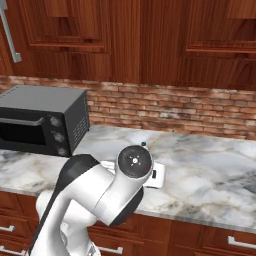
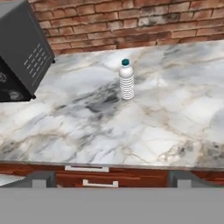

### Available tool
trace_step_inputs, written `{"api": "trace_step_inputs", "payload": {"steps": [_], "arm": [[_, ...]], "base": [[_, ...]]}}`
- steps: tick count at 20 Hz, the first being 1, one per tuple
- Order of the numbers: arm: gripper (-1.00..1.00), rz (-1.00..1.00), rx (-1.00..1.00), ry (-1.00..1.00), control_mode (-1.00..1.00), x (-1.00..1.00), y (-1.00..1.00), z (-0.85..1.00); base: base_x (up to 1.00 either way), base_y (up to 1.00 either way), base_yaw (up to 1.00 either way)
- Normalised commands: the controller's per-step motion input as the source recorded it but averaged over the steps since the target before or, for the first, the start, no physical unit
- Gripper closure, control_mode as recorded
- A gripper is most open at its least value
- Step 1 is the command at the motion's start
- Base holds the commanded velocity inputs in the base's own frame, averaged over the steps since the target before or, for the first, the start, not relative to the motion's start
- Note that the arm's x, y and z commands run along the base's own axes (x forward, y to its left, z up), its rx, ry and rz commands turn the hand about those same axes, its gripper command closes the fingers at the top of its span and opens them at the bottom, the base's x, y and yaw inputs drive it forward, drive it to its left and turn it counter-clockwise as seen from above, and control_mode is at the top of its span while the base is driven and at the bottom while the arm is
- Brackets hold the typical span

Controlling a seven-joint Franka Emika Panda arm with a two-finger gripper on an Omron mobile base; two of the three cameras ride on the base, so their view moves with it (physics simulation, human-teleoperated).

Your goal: Take the bottled waters from the counter and place them in the freezer to freeze. Close the freezer door after placing the bottles.

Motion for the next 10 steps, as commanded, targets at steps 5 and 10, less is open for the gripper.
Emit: {"api": "trace_step_inputs", "payload": {"steps": [5, 10], "arm": [[-1.00, 0.09, 0.00, -0.16, -1.00, 0.59, -0.29, -0.62], [-1.00, 0.19, 0.01, -0.04, -1.00, 0.71, -0.19, -0.01]], "base": [[0.00, 0.00, 0.00], [0.00, 0.00, 0.00]]}}
